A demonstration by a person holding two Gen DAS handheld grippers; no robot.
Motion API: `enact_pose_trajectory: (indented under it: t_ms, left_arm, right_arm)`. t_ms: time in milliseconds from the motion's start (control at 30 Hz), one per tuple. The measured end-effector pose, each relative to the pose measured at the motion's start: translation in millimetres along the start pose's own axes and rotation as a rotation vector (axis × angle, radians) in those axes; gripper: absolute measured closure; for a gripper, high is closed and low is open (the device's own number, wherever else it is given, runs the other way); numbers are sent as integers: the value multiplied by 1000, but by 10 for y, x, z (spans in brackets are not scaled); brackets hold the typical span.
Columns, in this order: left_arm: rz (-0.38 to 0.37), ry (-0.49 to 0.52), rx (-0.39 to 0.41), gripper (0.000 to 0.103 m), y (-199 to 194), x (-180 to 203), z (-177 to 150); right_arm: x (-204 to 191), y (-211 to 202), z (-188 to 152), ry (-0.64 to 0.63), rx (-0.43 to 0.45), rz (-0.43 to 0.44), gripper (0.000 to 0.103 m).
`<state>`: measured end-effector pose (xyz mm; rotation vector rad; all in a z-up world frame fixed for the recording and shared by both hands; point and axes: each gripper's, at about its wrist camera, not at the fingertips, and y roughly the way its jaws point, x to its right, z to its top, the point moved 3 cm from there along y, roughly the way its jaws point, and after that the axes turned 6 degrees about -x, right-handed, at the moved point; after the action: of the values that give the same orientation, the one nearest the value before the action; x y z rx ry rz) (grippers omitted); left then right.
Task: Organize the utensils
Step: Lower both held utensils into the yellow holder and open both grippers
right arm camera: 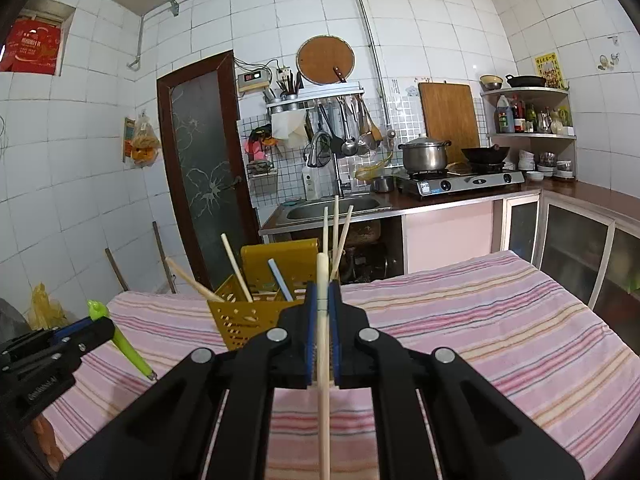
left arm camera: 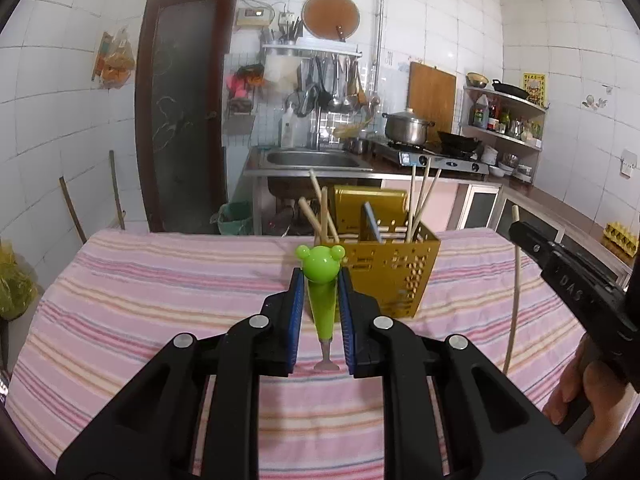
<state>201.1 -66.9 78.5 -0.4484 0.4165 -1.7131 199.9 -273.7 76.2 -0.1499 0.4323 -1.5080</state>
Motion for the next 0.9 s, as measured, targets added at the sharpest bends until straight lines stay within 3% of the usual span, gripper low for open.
enact_pose_trajectory:
  t_ms: [233,567,733,900]
  left_arm:
    - [-34,-14,15,87,75,15,335]
    - [-66,-3,121,87,77,171,1140]
    - [-42,15,155,87,324,229,1433]
    - [-5,34,153,87,733,225,1478]
  right_arm:
    - [33,121,309,19,54,13,97]
    - [-164,259,1225,-11,217,30,97]
    - [-240,460,1500,-20,276,29,97]
    - [-272,766,1666,-37,309,25,97]
